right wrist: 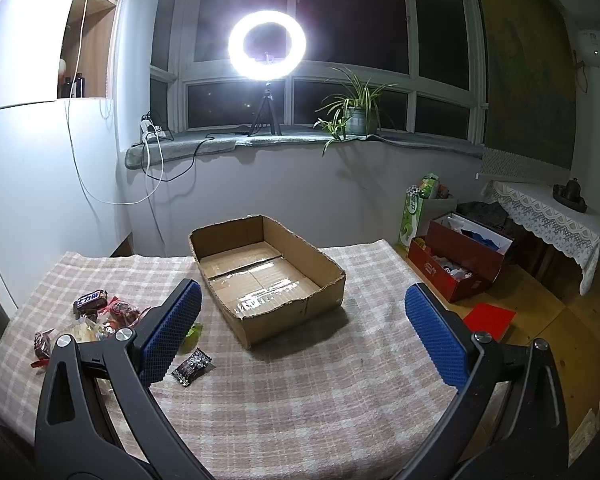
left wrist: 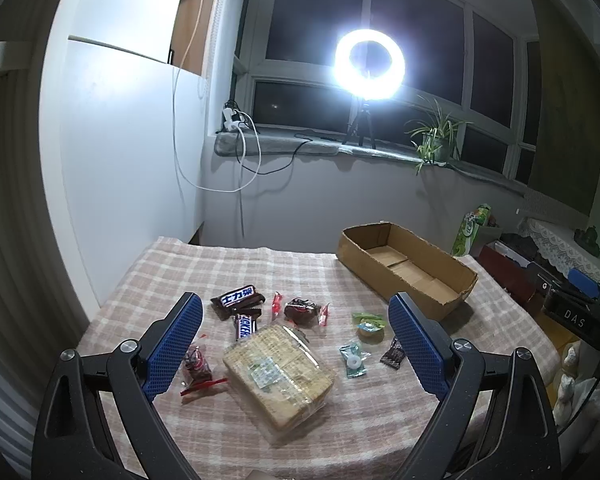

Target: Organize snacks

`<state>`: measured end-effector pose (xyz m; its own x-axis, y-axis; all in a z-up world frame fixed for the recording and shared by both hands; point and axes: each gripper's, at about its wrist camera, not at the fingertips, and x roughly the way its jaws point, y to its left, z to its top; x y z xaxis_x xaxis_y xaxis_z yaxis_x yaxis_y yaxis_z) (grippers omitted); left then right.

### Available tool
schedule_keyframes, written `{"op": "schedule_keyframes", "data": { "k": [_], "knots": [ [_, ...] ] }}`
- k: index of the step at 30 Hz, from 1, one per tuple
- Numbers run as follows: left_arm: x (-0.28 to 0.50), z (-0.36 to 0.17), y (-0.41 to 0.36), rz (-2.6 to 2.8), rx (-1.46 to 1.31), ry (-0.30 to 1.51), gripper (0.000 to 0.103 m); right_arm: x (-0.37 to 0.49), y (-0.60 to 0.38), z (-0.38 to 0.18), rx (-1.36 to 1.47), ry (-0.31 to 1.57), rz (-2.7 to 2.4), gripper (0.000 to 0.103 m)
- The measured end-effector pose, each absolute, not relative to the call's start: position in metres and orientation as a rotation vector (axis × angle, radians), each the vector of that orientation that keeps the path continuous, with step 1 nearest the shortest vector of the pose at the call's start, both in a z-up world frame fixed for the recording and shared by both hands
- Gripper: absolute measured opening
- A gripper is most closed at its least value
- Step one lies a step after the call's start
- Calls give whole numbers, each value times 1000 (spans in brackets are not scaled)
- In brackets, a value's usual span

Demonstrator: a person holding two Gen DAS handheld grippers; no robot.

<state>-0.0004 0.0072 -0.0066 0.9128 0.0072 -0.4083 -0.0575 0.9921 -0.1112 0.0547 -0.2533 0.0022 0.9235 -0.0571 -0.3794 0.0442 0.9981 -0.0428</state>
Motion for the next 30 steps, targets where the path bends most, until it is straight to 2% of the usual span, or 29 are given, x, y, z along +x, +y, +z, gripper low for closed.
{"op": "schedule_keyframes", "data": {
  "k": [30],
  "knots": [
    [-1,-2,7,33,-129,415,94,55,-252,4,-31,392,-52,103]
  ]
}}
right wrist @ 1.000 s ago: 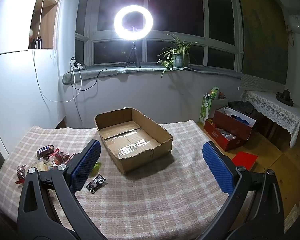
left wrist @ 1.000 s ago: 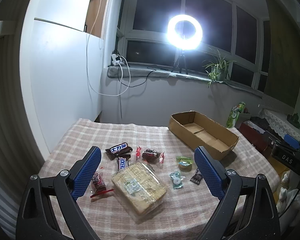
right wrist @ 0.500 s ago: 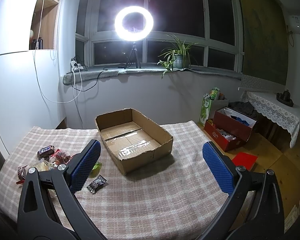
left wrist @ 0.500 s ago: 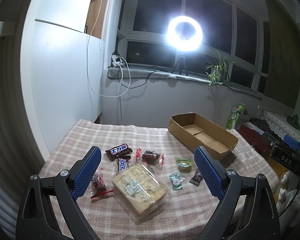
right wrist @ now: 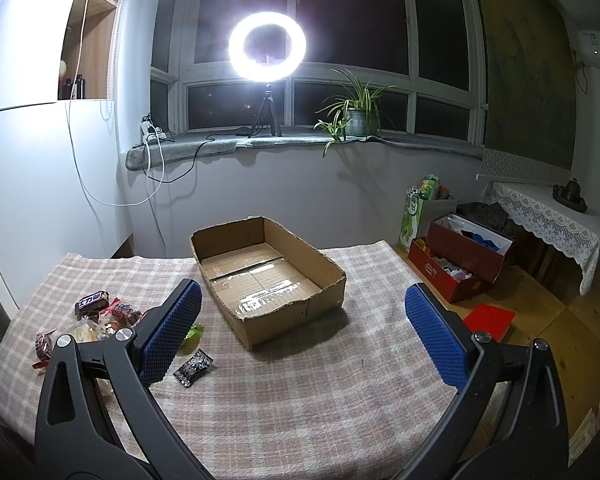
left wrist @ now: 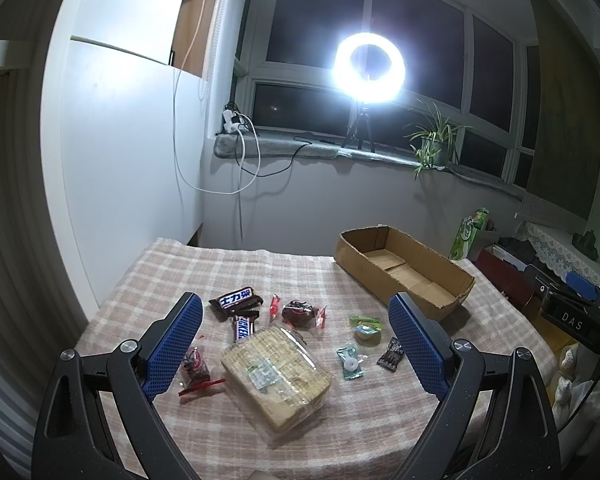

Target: Organize snacks

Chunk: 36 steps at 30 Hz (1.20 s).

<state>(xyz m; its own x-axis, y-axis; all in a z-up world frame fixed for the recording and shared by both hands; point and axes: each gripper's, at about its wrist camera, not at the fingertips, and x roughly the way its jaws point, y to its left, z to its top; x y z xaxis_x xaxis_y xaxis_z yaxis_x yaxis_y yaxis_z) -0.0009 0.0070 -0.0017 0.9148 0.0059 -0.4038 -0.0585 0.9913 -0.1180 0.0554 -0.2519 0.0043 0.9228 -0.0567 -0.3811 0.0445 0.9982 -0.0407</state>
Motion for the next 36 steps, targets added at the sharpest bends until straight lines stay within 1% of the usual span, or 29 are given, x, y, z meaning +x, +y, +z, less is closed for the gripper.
{"op": "schedule_keyframes", "data": {
  "k": [20,36],
  "knots": [
    [-2,-4,3,33,-139,425,94,59,-251,4,-33,410,-51,103],
    [4,-3,14,32,-173,451,94,65,-248,1,-28,414,-17,103]
  ]
}}
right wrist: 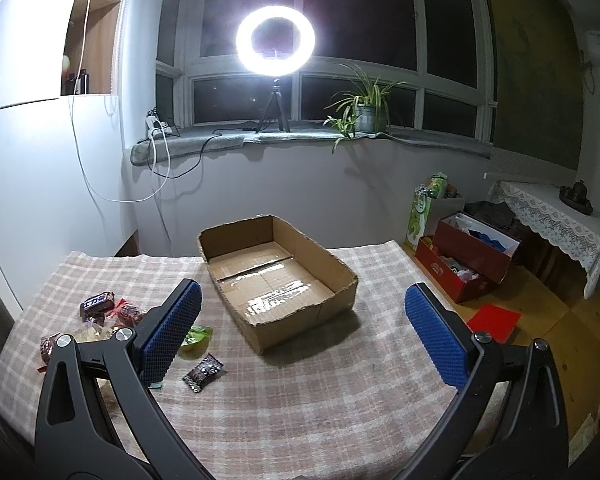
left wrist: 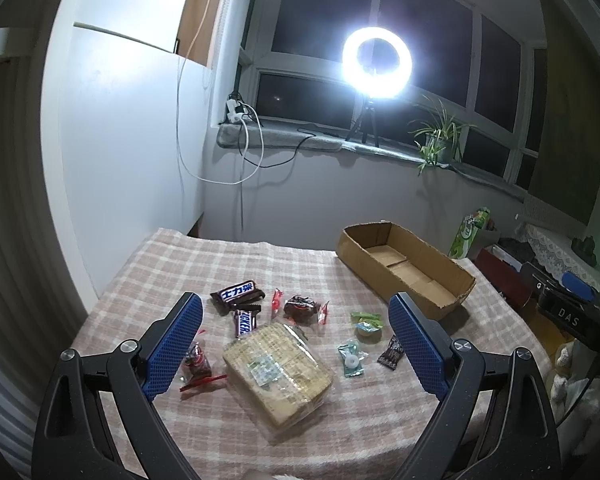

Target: Organize snacks

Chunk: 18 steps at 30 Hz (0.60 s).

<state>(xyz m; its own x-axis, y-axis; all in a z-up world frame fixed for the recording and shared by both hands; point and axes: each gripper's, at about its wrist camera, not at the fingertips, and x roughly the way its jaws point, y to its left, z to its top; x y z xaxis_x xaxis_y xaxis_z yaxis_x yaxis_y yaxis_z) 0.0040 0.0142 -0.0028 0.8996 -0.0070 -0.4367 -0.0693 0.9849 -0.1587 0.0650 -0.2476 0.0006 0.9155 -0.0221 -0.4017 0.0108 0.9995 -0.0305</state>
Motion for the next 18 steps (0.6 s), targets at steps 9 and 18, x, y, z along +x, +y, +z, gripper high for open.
{"op": "schedule_keyframes", "data": {
  "k": [9,18],
  "knots": [
    [4,-21,43,17,-275,529,94,87,-228,-8,-26,488,171,103],
    [15,-55,68,-36,-441,661,93,115,-187,-42,-34,706,497,103]
  ]
}}
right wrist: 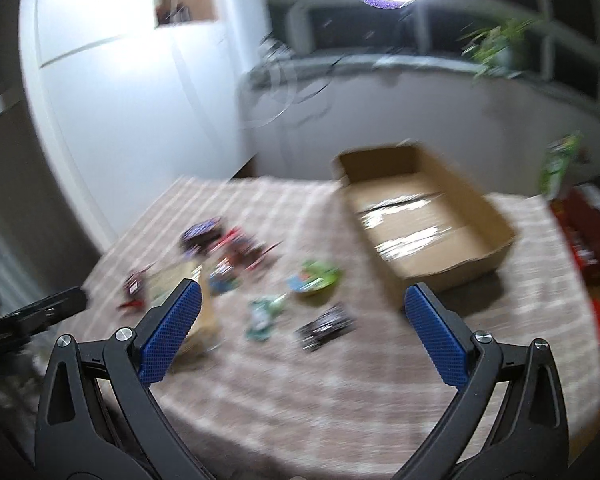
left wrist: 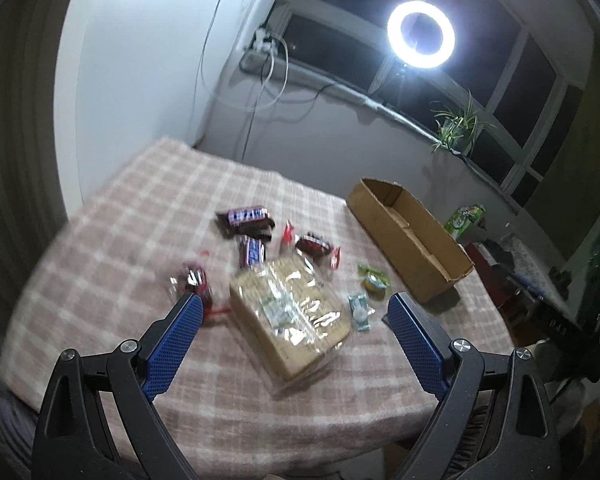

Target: Organize snacks

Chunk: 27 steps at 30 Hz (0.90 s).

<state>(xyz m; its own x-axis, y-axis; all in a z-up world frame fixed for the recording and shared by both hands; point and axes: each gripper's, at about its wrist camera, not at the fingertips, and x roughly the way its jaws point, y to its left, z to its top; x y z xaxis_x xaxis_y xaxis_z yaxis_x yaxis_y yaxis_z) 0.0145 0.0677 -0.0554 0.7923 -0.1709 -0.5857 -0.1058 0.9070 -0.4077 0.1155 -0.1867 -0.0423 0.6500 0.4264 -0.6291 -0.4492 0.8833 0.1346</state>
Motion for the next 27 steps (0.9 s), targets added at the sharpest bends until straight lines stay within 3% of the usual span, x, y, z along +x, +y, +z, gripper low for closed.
{"op": "schedule_keyframes", "data": {
  "k": [7,10,14,18,22,27],
  "knots": [
    [27,-85,73,-89,-543,757,92,142,-157,-72,29,880,675,103],
    [33,-96,76,-104,-592,789,85,155,-142,-82,46,953,725,103],
    [39,-106,77,-121,-626,813,81,168,-124,-90,62,1046,799,95],
    [45,-116,75,-134,-635,835,77,178,-107,-100,57,1124,847,93],
    [50,-124,74,-151,-651,856,68,188,-91,-113,52,1192,881,83],
    [55,-131,72,-159,-648,869,66,195,-79,-121,26,1230,898,72]
  ]
}}
